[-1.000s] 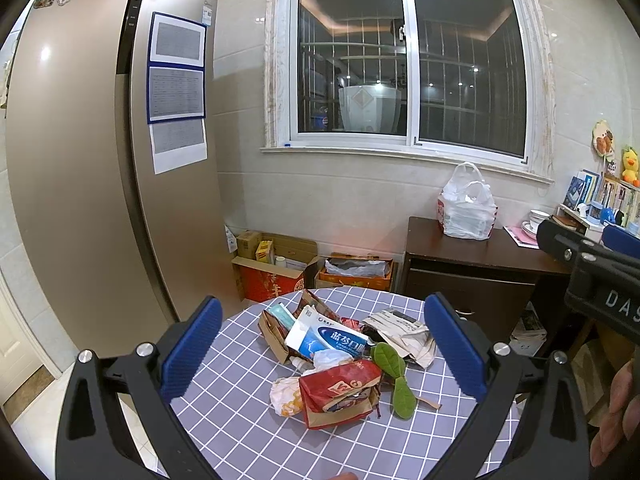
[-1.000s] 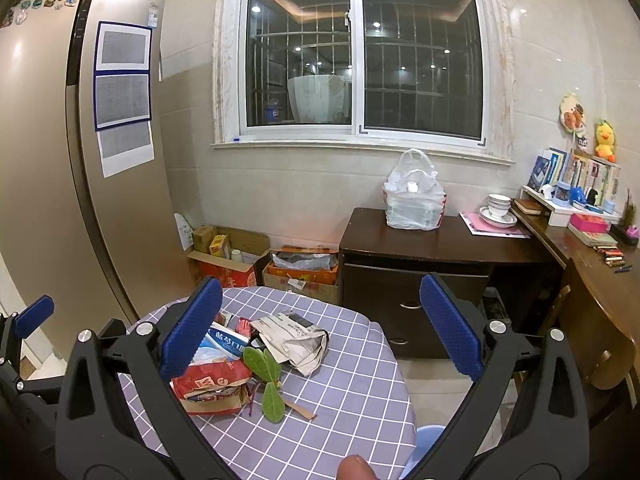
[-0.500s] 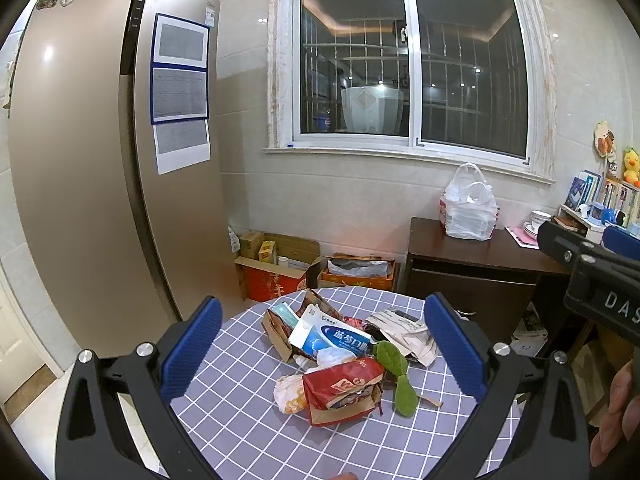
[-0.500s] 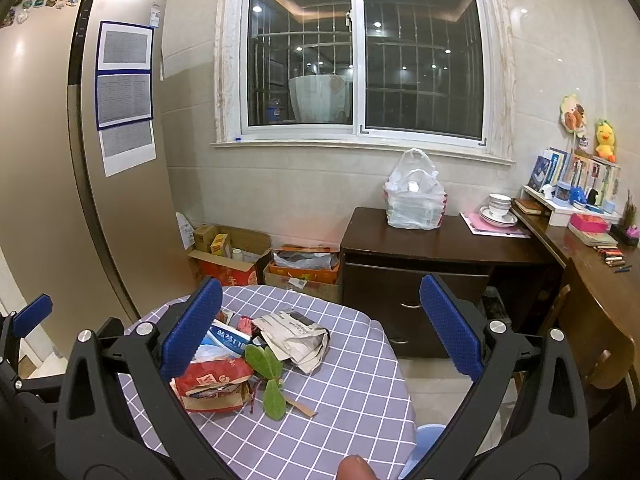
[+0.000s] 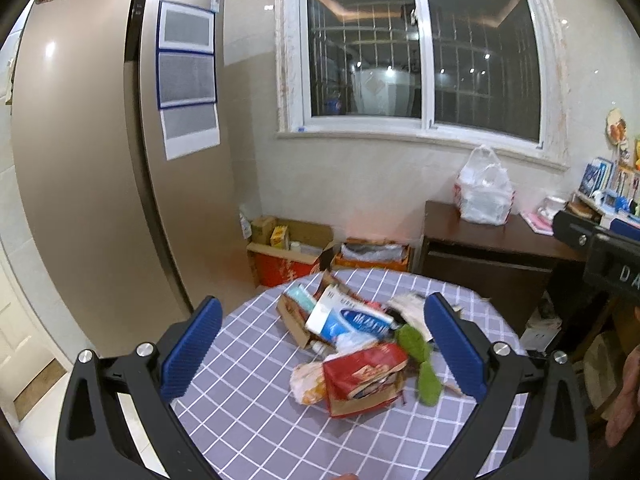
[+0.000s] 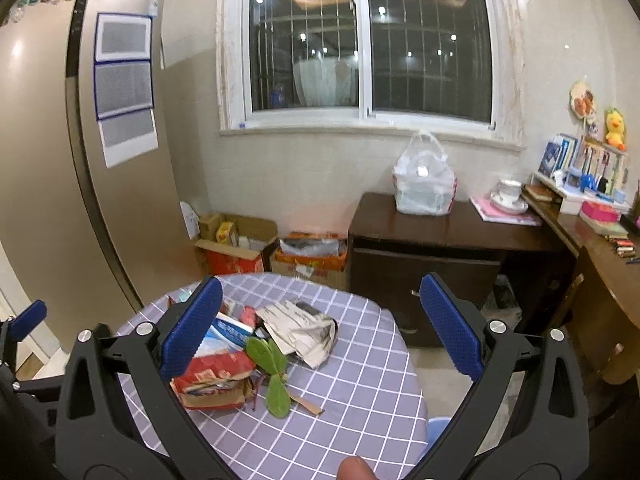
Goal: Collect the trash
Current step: 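Grasp the green leaf sprig with the right tool while the left tool grasps the red snack bag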
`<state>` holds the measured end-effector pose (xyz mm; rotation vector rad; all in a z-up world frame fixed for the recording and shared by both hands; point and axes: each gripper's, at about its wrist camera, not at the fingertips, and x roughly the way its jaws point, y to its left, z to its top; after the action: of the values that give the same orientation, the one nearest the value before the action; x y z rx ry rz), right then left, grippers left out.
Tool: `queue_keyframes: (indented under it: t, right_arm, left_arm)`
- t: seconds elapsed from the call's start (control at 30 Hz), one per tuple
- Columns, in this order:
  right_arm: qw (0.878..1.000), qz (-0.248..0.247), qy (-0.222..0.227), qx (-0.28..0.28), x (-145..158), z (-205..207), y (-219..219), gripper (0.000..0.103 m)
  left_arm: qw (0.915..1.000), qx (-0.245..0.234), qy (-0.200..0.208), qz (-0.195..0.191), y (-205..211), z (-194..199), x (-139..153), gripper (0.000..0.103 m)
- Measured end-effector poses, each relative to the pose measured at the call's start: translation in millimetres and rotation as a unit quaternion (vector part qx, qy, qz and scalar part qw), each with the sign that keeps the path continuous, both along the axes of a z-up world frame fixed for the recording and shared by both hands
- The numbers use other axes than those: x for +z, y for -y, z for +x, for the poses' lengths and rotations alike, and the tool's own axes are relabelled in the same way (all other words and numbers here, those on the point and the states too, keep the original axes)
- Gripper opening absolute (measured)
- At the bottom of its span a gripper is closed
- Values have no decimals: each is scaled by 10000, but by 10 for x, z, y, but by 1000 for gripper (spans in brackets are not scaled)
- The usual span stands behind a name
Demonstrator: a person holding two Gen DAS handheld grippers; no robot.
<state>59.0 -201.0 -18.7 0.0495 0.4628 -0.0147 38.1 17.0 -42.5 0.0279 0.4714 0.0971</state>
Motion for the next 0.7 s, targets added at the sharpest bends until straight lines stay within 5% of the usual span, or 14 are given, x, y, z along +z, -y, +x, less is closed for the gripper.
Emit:
queue_keyframes:
  t: [0.2,0.47,0.7]
  right_arm:
    - [9967,106,-798,118,-591,389,96,97]
    - [9764,-106,-2052,667,-1610,894,-173,97]
    - [9665,-168,-2369,974,-1909,1064,-360,93]
  left_arm:
    - [9981,200,-575,-34,-197,217,-447,99]
    - [9931,214,-1150,-70,-374,367,-904,99]
    - [9901,-240,-1384,-71,-297,490,-1116,99]
